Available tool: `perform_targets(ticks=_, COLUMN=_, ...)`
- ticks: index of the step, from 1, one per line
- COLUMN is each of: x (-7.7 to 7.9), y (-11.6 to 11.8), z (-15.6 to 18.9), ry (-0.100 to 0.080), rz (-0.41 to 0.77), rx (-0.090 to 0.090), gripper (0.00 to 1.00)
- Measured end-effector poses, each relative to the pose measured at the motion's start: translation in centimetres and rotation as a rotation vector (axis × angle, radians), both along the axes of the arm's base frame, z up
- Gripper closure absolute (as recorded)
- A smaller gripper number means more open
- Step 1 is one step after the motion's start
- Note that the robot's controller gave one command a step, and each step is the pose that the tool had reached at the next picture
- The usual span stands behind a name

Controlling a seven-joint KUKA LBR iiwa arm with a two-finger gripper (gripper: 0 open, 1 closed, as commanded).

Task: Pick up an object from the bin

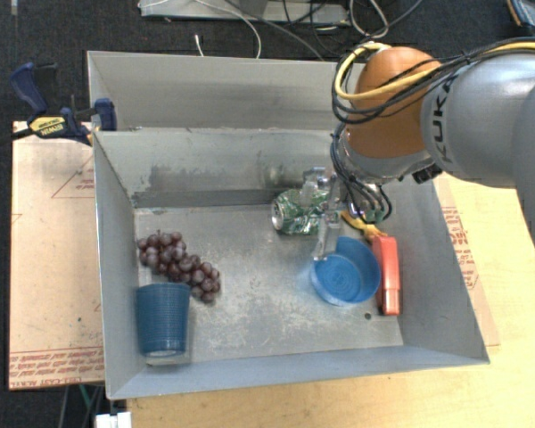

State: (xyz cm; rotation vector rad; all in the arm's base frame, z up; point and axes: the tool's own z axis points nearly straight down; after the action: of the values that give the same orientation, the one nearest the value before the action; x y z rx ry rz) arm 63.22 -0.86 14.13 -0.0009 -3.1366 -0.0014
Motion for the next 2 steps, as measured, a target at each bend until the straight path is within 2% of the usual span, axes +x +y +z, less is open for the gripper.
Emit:
perform_targets(ticks=1, x=0.1, y=0.0, z=0.5, ry=-0.007, rz=0.0, rx=0.0, gripper=0.0)
perform_targets(ticks=2, x=2.3, y=-3.3, z=-7.1, ry=-0.006, rz=-0.038, rx=0.001, gripper=0.0)
